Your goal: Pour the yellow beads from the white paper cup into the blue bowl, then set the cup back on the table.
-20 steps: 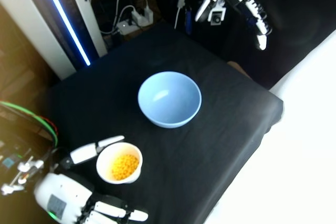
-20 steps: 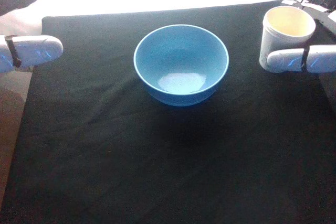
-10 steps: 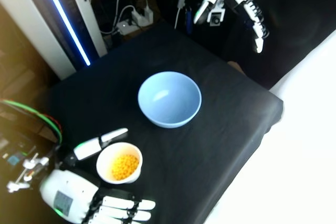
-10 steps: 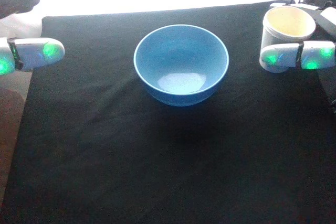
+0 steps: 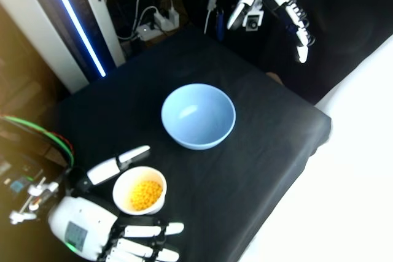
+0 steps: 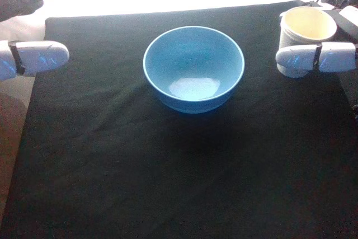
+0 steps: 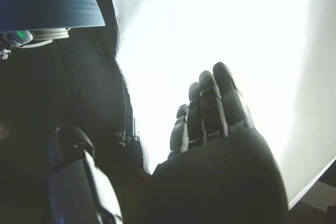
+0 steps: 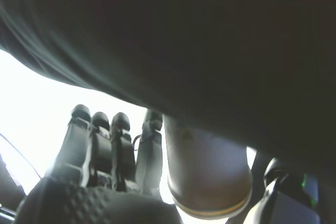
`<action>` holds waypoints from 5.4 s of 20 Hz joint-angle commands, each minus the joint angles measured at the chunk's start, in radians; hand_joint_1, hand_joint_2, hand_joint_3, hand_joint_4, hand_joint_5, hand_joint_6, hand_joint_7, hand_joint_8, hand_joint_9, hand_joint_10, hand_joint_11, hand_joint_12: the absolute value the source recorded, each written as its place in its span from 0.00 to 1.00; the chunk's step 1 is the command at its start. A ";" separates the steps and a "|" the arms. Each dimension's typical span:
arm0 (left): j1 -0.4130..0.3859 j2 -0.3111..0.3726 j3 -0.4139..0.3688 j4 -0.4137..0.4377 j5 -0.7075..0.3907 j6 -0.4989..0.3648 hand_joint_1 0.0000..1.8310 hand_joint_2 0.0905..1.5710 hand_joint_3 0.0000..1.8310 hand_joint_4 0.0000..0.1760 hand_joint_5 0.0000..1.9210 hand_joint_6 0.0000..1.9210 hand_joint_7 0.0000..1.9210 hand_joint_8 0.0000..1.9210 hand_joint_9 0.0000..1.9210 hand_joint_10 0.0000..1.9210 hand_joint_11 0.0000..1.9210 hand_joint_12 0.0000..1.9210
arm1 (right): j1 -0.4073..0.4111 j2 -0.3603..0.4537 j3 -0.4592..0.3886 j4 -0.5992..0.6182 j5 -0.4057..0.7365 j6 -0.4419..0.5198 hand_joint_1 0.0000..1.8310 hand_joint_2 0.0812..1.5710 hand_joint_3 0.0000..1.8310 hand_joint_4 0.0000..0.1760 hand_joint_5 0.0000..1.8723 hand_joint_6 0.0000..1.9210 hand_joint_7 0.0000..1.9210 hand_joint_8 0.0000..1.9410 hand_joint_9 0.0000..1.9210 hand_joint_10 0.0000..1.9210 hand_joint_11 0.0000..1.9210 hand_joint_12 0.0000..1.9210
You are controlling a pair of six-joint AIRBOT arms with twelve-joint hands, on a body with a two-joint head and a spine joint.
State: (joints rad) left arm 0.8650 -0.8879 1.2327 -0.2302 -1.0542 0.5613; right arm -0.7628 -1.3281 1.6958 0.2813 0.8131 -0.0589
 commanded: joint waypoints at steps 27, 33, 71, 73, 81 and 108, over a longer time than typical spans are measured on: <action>-0.011 -0.012 0.015 -0.015 -0.104 -0.006 0.22 0.48 0.00 0.65 0.04 0.00 0.14 0.00 0.17 0.00 0.06 0.36 | 0.152 0.053 -0.054 -0.201 0.160 0.015 0.44 0.71 0.00 0.00 0.51 0.16 0.49 0.00 0.36 0.11 0.02 0.68; -0.011 -0.013 0.016 -0.015 -0.104 -0.006 0.23 0.49 0.00 0.68 0.04 0.00 0.15 0.00 0.16 0.00 0.04 0.39 | 0.188 0.073 -0.069 -0.256 0.160 0.015 0.53 0.72 0.00 0.99 0.48 0.57 0.57 0.01 0.29 0.01 0.01 0.04; -0.050 -0.021 0.033 0.050 -0.044 -0.006 0.28 0.47 0.00 0.66 0.05 0.00 0.14 0.00 0.18 0.00 0.00 0.39 | 0.603 0.091 -0.138 -1.066 -0.256 0.015 0.68 0.64 0.00 0.14 0.61 0.35 0.63 0.34 0.64 0.90 0.65 1.00; -0.050 -0.023 0.033 0.050 -0.044 -0.006 0.26 0.47 0.00 0.58 0.04 0.00 0.14 0.00 0.18 0.00 0.00 0.39 | 0.619 0.091 -0.142 -1.104 -0.275 0.015 0.68 0.64 0.00 0.24 0.62 0.34 0.63 0.32 0.63 0.91 0.64 1.00; -0.050 -0.024 0.034 0.052 -0.041 -0.006 0.27 0.47 0.00 0.71 0.04 0.00 0.13 0.00 0.18 0.00 0.00 0.40 | 0.630 0.092 -0.154 -1.174 -0.307 0.015 0.69 0.64 0.00 0.08 0.60 0.37 0.66 0.28 0.71 0.89 0.72 1.00; -0.052 -0.026 0.030 0.050 -0.044 -0.007 0.28 0.49 0.00 0.53 0.03 0.00 0.10 0.00 0.16 0.00 0.00 0.35 | 0.439 0.189 -0.118 -0.472 0.044 -0.031 0.67 0.69 0.00 0.09 0.51 0.55 0.56 0.42 0.62 0.00 0.45 0.34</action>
State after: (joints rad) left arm 0.8246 -0.9146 1.2587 -0.1577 -0.9760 0.5610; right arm -0.3561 -1.1507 1.5738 -0.2188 0.7242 -0.0956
